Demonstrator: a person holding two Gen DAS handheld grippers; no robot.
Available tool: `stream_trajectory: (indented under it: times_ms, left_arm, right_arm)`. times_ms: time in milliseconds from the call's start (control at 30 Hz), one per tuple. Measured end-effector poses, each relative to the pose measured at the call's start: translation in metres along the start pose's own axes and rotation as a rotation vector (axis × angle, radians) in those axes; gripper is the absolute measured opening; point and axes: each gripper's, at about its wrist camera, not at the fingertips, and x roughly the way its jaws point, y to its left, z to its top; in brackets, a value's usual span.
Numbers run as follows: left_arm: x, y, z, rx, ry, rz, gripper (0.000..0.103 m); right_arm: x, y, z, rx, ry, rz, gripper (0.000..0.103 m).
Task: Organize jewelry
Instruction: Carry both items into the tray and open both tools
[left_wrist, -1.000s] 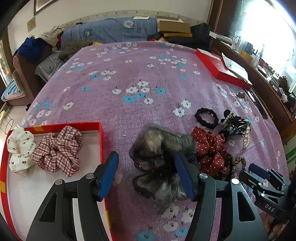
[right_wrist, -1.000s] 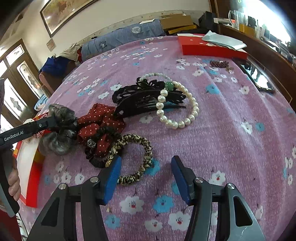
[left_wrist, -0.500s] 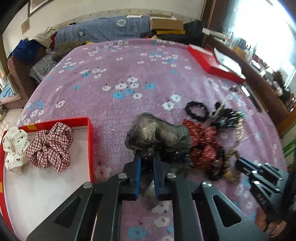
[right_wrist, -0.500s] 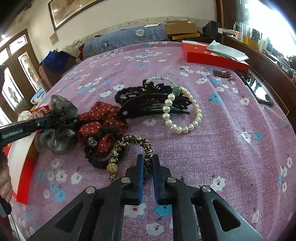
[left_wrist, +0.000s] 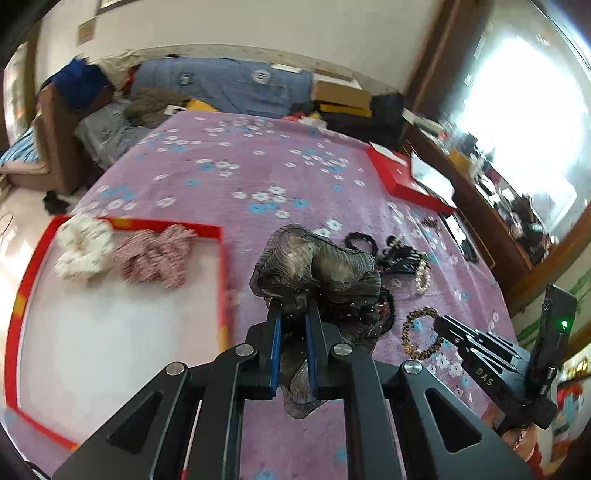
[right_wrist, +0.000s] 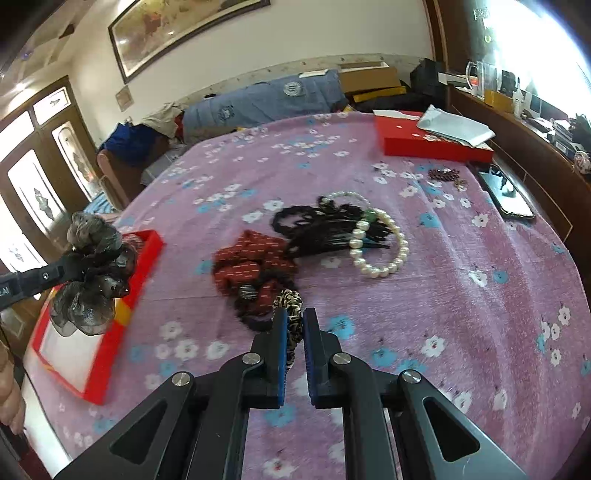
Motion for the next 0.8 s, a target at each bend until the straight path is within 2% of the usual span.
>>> stream_trajectory:
  times_ms: [133,367,667,800]
  left_arm:
    - [-0.022,0.038,-0.010,-0.102,-0.022,0.030,0.011]
    - [-0.050,0.105,-0.030,-0.224,-0.059,0.187,0.011]
    - [-0.064,0.169,-0.052,-0.314,-0.045,0.303,0.011]
    - [-0.068,0.189,-0.059,-0.343,-0.041,0.351,0.011]
  right_arm:
    - [-0.014,0.027,-0.002,-0.035,-0.018,0.043,0.009]
    - [-0.019,0.090,-0.003,-0.116,-0.017,0.156,0.010]
    - [0.005,0.186,-0.019,-0.219,0.092,0.336,0.010]
    - [0.020,0.218,-0.030,-0.254,0.138,0.383,0.010]
